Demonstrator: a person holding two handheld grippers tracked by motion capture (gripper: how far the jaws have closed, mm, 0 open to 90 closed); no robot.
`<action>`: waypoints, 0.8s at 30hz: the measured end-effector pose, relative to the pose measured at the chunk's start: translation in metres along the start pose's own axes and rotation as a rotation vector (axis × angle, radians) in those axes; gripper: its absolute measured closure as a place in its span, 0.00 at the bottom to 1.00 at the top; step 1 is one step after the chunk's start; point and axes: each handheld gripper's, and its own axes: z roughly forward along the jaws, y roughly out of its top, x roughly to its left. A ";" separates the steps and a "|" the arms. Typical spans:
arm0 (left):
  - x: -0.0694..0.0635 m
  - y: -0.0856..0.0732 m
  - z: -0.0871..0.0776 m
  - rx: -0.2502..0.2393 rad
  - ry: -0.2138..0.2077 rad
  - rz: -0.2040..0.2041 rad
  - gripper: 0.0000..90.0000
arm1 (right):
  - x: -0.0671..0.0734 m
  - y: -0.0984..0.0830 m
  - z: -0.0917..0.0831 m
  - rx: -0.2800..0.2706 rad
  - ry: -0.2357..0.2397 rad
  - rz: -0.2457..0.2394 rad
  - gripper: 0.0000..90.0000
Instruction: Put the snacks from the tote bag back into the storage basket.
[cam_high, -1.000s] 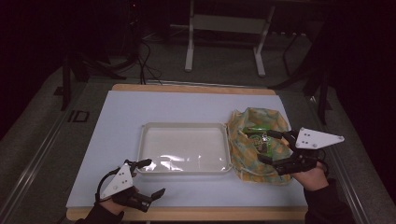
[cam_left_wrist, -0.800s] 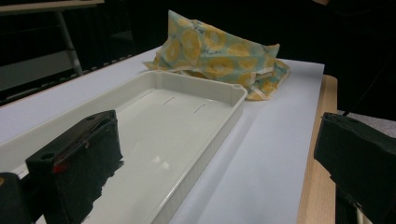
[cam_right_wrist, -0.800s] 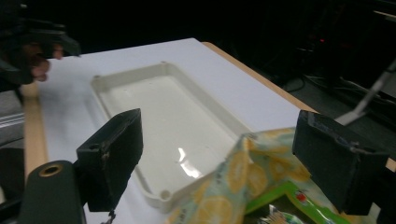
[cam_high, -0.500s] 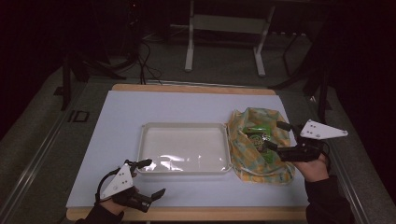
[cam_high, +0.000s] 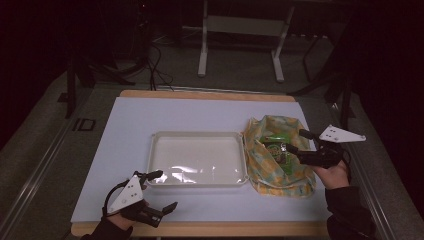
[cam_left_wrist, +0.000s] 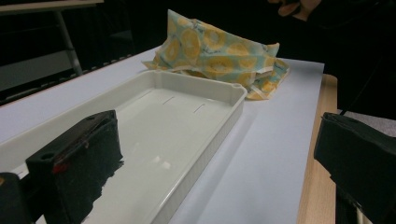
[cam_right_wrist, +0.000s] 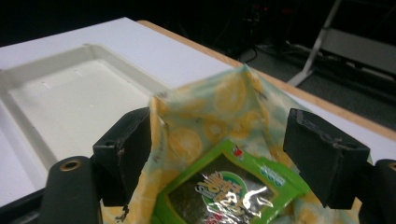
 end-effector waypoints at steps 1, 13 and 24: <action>0.000 0.000 0.000 0.001 -0.001 -0.001 0.01 | -0.004 -0.004 0.003 0.009 -0.018 0.006 0.27; 0.000 0.000 0.000 0.000 -0.001 0.001 0.01 | -0.022 -0.033 0.020 0.089 -0.044 0.091 0.28; 0.000 0.000 0.001 0.001 0.002 -0.002 0.01 | -0.032 -0.054 0.038 0.159 -0.041 0.129 0.38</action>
